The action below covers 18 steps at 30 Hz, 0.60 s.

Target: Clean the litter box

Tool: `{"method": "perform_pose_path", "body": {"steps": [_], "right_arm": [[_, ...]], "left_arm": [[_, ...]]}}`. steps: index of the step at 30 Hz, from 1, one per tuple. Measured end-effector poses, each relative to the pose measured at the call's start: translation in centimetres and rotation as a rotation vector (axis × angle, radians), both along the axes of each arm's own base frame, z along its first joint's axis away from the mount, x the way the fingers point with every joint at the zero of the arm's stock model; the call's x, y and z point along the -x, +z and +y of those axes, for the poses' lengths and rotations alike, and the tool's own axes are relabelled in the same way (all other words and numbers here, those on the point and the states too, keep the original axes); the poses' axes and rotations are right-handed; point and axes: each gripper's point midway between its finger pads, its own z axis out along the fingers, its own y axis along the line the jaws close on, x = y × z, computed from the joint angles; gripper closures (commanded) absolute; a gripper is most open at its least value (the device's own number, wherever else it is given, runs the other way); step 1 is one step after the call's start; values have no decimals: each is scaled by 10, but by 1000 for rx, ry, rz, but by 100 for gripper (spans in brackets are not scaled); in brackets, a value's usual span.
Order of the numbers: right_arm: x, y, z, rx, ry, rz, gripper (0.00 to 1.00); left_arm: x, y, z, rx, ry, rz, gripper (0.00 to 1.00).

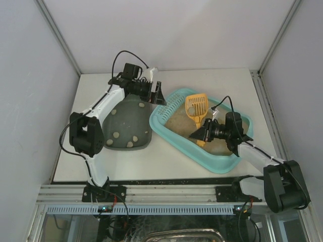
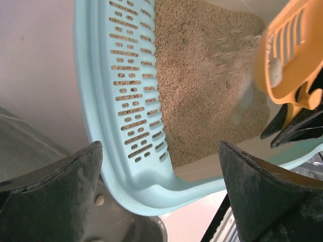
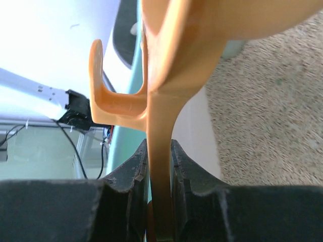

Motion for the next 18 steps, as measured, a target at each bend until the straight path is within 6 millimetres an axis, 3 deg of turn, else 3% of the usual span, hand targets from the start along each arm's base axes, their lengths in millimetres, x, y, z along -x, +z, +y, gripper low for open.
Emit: {"method": "perform_pose_path", "body": {"steps": [7,18], "right_arm": [[7,25,9,-114,76,-73,100],[1,36,-4,-188,44,-39,100]], "left_arm": [[11,2,6,-14,4,-5,0],[14,11,7,-6,5,-19,0]]}}
